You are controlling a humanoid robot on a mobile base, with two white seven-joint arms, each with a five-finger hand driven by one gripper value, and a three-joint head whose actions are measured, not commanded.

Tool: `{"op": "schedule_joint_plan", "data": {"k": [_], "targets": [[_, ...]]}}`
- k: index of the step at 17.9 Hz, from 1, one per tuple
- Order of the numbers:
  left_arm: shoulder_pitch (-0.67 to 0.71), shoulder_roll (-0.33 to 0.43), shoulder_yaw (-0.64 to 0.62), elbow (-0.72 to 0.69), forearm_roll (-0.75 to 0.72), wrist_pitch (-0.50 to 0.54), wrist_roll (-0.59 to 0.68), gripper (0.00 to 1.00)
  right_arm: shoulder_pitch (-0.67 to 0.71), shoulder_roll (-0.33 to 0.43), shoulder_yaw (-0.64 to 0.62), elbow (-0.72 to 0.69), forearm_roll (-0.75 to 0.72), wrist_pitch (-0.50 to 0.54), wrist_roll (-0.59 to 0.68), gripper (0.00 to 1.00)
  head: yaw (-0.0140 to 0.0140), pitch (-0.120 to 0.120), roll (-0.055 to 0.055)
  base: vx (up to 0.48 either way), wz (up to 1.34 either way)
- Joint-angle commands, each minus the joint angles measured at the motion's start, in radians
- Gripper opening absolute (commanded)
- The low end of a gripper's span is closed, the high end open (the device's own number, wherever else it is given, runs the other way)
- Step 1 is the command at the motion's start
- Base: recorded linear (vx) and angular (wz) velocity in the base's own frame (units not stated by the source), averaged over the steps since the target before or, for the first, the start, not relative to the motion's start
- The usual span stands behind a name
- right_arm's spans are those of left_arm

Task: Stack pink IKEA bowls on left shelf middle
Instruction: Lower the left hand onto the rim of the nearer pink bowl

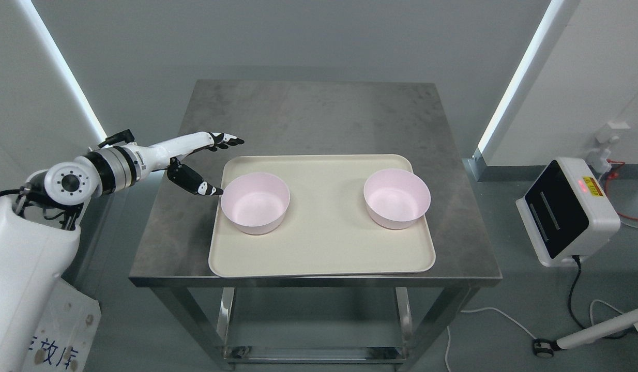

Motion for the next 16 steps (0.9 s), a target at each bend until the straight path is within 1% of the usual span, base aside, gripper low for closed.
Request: {"op": "schedule_joint_plan", "data": {"k": [1,8,9,12,16], "targets": [[-0.073,-0.058,-0.087,0.053,-0.015,0.013,-0.003,0.87,0.029,-0.017,-0.011,-0.034,-0.046,0.000,0.001,1.00,0.0000,0.000,0.000,0.000,0.00],[-0.101,-0.071,-0.098,0.047,-0.009,0.019,-0.034,0.87,0.029,-0.017,-0.011,-0.034,-0.046,0.001,0.001,1.00,0.0000,0.000,0.000,0.000,0.00],[-0.096,-0.071,-0.110,0.045,-0.009,0.019,-0.045,0.87,0.029,-0.017,-0.011,-0.034,-0.046,0.000,0.001,1.00,0.0000,0.000,0.000,0.000,0.00],[-0.101,-0.068,-0.211,0.045,-0.021,0.019,-0.048,0.87,0.029,-0.017,-0.011,-0.034,-0.046,0.001,0.001,1.00,0.0000,0.000,0.000,0.000,0.00],[-0.110,-0.071,-0.216,0.045,-0.052,0.019,-0.048,0.82,0.029,-0.017,-0.011,-0.034,-0.046,0.000,0.001,1.00,0.0000,0.000,0.000,0.000,0.00]]}}
